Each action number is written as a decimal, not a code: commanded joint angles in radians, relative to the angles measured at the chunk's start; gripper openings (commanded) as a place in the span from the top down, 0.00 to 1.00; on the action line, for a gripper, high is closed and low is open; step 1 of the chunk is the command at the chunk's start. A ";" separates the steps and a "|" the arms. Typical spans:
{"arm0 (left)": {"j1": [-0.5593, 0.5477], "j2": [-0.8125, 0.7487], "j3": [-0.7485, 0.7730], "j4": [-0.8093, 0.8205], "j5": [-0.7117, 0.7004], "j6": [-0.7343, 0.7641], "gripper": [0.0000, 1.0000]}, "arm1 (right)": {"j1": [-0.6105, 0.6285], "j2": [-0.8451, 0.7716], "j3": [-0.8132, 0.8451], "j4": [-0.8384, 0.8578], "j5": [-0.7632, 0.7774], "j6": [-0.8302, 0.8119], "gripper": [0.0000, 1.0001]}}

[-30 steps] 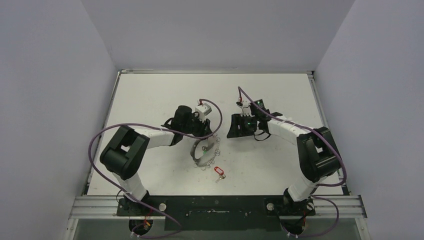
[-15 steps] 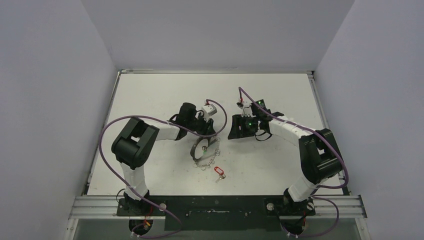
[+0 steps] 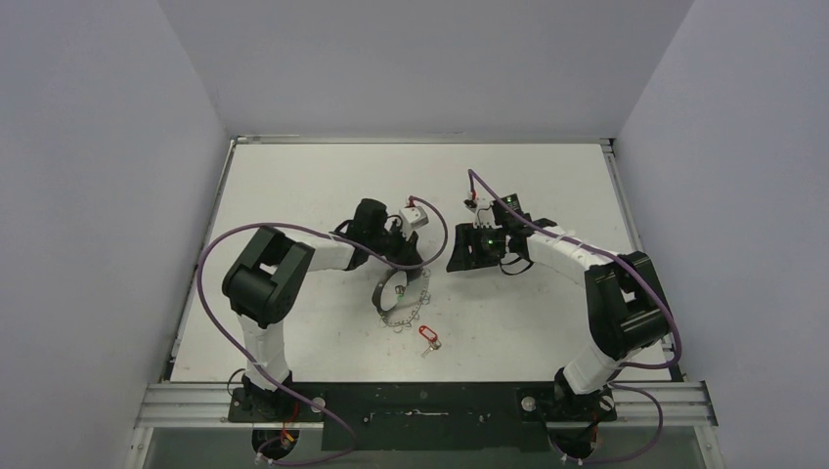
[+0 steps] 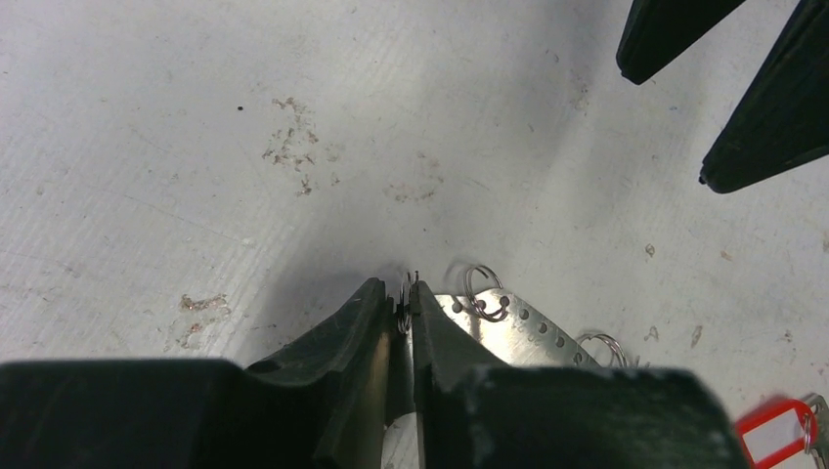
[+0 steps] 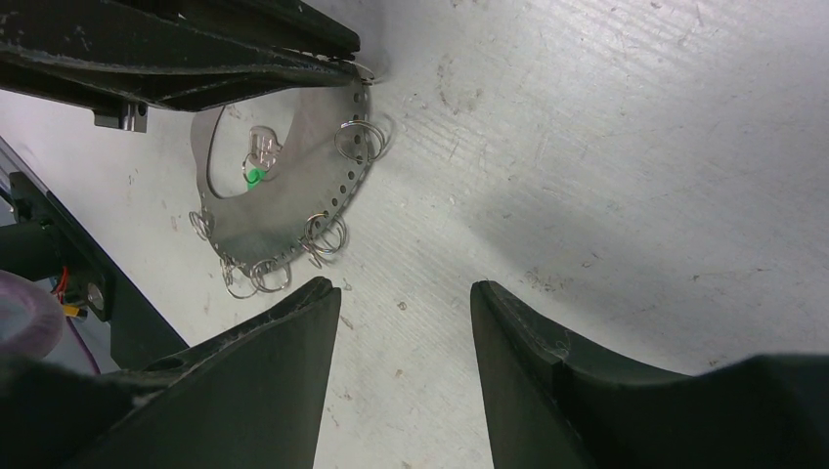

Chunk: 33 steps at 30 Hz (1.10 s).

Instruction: Put the keys on the keyring

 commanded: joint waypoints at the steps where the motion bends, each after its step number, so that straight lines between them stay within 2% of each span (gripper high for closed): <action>1: -0.011 0.010 0.047 -0.022 0.043 0.045 0.84 | -0.010 -0.057 0.004 0.009 -0.025 -0.010 0.48; 5: -0.020 0.019 0.068 -0.060 0.038 0.070 0.82 | -0.012 -0.056 0.006 0.009 -0.026 -0.010 0.48; 8: -0.021 0.021 0.072 -0.073 0.035 0.081 0.91 | -0.013 -0.057 0.005 0.009 -0.028 -0.010 0.48; 9: -0.021 0.020 0.074 -0.084 0.033 0.092 1.00 | -0.013 -0.057 0.006 0.008 -0.028 -0.010 0.48; 17: -0.021 -0.044 0.054 -0.100 -0.009 0.107 1.00 | -0.012 -0.087 0.011 -0.003 -0.028 -0.006 0.47; 24: -0.022 -0.224 -0.052 -0.093 -0.060 0.107 1.00 | -0.011 -0.140 0.028 -0.024 -0.038 -0.001 0.45; 33: -0.036 -0.573 -0.246 -0.113 -0.110 0.070 1.00 | 0.002 -0.255 0.004 -0.009 -0.076 0.015 0.36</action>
